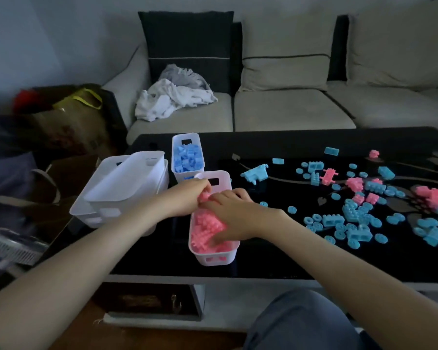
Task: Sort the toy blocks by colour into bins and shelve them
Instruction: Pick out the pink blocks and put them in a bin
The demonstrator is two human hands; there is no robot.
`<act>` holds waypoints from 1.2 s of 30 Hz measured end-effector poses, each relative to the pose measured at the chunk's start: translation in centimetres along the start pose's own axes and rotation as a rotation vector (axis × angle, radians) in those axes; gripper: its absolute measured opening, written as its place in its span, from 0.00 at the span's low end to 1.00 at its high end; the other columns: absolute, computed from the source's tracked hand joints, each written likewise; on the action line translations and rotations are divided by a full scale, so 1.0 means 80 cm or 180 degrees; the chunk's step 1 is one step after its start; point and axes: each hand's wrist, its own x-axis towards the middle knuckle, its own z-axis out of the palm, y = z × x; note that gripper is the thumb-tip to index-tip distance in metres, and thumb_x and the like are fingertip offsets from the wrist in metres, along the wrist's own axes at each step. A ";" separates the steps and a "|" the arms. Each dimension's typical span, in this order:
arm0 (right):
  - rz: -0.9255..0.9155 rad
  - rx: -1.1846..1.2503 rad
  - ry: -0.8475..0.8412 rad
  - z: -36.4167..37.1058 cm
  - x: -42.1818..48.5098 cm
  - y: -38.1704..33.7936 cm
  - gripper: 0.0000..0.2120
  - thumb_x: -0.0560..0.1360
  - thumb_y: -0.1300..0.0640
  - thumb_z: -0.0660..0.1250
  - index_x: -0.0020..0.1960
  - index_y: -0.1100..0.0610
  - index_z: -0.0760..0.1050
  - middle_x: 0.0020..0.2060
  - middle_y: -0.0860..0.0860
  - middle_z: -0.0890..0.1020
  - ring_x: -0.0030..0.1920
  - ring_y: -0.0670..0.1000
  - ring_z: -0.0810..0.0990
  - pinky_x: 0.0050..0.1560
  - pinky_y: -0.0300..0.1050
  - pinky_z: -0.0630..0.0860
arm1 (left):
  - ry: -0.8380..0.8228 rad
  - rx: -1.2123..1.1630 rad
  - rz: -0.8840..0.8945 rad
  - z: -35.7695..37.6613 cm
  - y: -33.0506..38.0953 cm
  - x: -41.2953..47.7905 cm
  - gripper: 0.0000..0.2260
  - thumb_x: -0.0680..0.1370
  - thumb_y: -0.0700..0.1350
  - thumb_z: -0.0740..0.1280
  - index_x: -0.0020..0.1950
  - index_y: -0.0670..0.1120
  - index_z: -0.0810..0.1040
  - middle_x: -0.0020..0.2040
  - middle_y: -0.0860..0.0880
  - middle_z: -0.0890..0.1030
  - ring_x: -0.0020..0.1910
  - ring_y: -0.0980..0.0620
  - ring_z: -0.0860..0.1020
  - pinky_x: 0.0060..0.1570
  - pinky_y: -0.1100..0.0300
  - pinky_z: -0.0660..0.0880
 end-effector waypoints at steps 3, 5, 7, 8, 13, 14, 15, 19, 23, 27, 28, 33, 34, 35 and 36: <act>0.0299 -0.0079 -0.0121 0.004 -0.003 0.006 0.38 0.71 0.34 0.63 0.74 0.50 0.56 0.66 0.50 0.67 0.67 0.53 0.62 0.70 0.54 0.53 | -0.0064 -0.0065 0.0044 0.005 0.003 -0.003 0.21 0.79 0.42 0.61 0.71 0.47 0.64 0.67 0.47 0.70 0.63 0.49 0.71 0.61 0.57 0.70; 0.0182 -0.0103 -0.0050 -0.003 -0.002 0.003 0.29 0.73 0.40 0.64 0.70 0.49 0.63 0.59 0.49 0.70 0.61 0.51 0.67 0.64 0.50 0.57 | -0.0204 0.0125 0.0113 0.009 0.007 -0.005 0.27 0.77 0.39 0.62 0.75 0.45 0.58 0.73 0.44 0.63 0.71 0.47 0.63 0.68 0.56 0.64; 0.0023 0.0431 -0.0167 -0.015 -0.004 0.002 0.21 0.74 0.49 0.66 0.66 0.48 0.68 0.54 0.46 0.73 0.55 0.48 0.71 0.60 0.46 0.61 | -0.0120 0.0370 0.0200 0.015 0.010 -0.010 0.32 0.76 0.35 0.62 0.77 0.43 0.52 0.77 0.44 0.52 0.75 0.46 0.54 0.71 0.56 0.57; -0.0013 0.0783 -0.0296 -0.020 -0.005 0.003 0.20 0.74 0.52 0.67 0.65 0.48 0.69 0.54 0.45 0.75 0.53 0.46 0.72 0.58 0.44 0.64 | -0.0021 0.0407 0.0221 0.018 0.010 -0.011 0.34 0.76 0.34 0.62 0.77 0.42 0.50 0.77 0.45 0.48 0.76 0.46 0.52 0.71 0.55 0.56; 0.0085 0.0952 0.0041 -0.014 0.002 0.012 0.15 0.75 0.56 0.64 0.62 0.49 0.71 0.52 0.45 0.79 0.53 0.46 0.75 0.62 0.45 0.60 | 0.0253 -0.0022 0.0217 0.021 0.003 -0.010 0.32 0.78 0.38 0.62 0.77 0.41 0.49 0.78 0.43 0.45 0.77 0.46 0.48 0.73 0.55 0.54; 0.0206 0.0782 0.0282 -0.012 0.006 0.014 0.13 0.76 0.57 0.62 0.60 0.50 0.72 0.51 0.46 0.79 0.53 0.47 0.75 0.63 0.48 0.59 | 0.0275 -0.0271 0.0236 0.020 0.001 -0.010 0.30 0.79 0.39 0.62 0.77 0.42 0.49 0.77 0.43 0.48 0.77 0.47 0.49 0.73 0.56 0.54; 0.0344 0.0586 0.0486 -0.011 0.010 0.016 0.11 0.76 0.58 0.61 0.59 0.52 0.72 0.50 0.47 0.78 0.53 0.49 0.75 0.63 0.50 0.60 | 0.0249 -0.0568 0.0253 0.018 -0.002 -0.011 0.29 0.80 0.40 0.61 0.77 0.42 0.50 0.77 0.44 0.50 0.76 0.48 0.51 0.73 0.57 0.54; 0.0615 0.0022 0.0390 -0.002 0.015 0.021 0.16 0.79 0.56 0.54 0.65 0.53 0.68 0.58 0.50 0.74 0.62 0.52 0.68 0.64 0.53 0.56 | -0.0574 -0.1389 0.0277 0.011 -0.012 -0.026 0.45 0.71 0.60 0.70 0.77 0.53 0.45 0.75 0.53 0.51 0.74 0.53 0.56 0.73 0.53 0.59; 0.0697 0.0096 0.0627 0.007 0.018 0.020 0.14 0.79 0.57 0.51 0.63 0.55 0.69 0.56 0.51 0.74 0.58 0.52 0.69 0.61 0.51 0.58 | -0.0776 -0.0577 0.0333 0.012 -0.016 -0.033 0.57 0.55 0.73 0.67 0.75 0.59 0.43 0.74 0.61 0.48 0.74 0.57 0.48 0.75 0.49 0.44; 0.0689 0.0418 0.0612 0.000 0.014 0.023 0.15 0.78 0.57 0.54 0.64 0.52 0.68 0.51 0.47 0.73 0.57 0.51 0.70 0.57 0.49 0.59 | -0.0739 0.0035 0.0006 0.019 -0.016 -0.027 0.52 0.63 0.68 0.71 0.76 0.58 0.41 0.77 0.56 0.38 0.77 0.52 0.41 0.75 0.48 0.38; 0.0672 0.0585 0.0397 -0.004 0.010 0.024 0.16 0.78 0.54 0.56 0.65 0.50 0.66 0.50 0.48 0.72 0.56 0.51 0.69 0.58 0.49 0.59 | -0.0754 0.0095 -0.0056 0.019 -0.010 -0.028 0.52 0.65 0.66 0.71 0.76 0.56 0.41 0.77 0.55 0.39 0.77 0.50 0.42 0.75 0.48 0.39; 0.0599 0.0997 -0.0170 -0.013 -0.007 0.029 0.28 0.72 0.46 0.68 0.68 0.41 0.60 0.53 0.51 0.68 0.57 0.54 0.61 0.58 0.48 0.65 | -0.0624 0.0431 -0.0319 0.009 0.015 -0.021 0.52 0.67 0.64 0.71 0.77 0.51 0.39 0.78 0.49 0.37 0.77 0.46 0.43 0.75 0.48 0.46; 0.0635 0.1104 -0.0128 -0.012 -0.011 0.034 0.28 0.71 0.44 0.68 0.68 0.41 0.60 0.52 0.51 0.68 0.57 0.55 0.60 0.57 0.47 0.65 | -0.0686 0.0442 -0.0335 0.004 0.020 -0.014 0.52 0.68 0.63 0.71 0.77 0.52 0.38 0.77 0.48 0.36 0.77 0.45 0.42 0.75 0.48 0.46; 0.0609 0.1202 -0.0077 -0.011 -0.011 0.032 0.28 0.71 0.43 0.69 0.67 0.41 0.62 0.52 0.50 0.67 0.57 0.54 0.59 0.57 0.46 0.63 | -0.0739 0.0421 -0.0371 -0.003 0.017 -0.013 0.51 0.69 0.62 0.71 0.77 0.52 0.38 0.77 0.48 0.35 0.77 0.45 0.42 0.75 0.47 0.48; 0.0562 0.1266 0.0006 -0.010 -0.010 0.030 0.27 0.71 0.43 0.68 0.68 0.41 0.63 0.51 0.49 0.67 0.56 0.51 0.57 0.58 0.45 0.59 | -0.0806 0.0404 -0.0372 -0.012 0.015 -0.012 0.50 0.71 0.60 0.71 0.77 0.52 0.37 0.77 0.49 0.35 0.77 0.44 0.43 0.75 0.47 0.51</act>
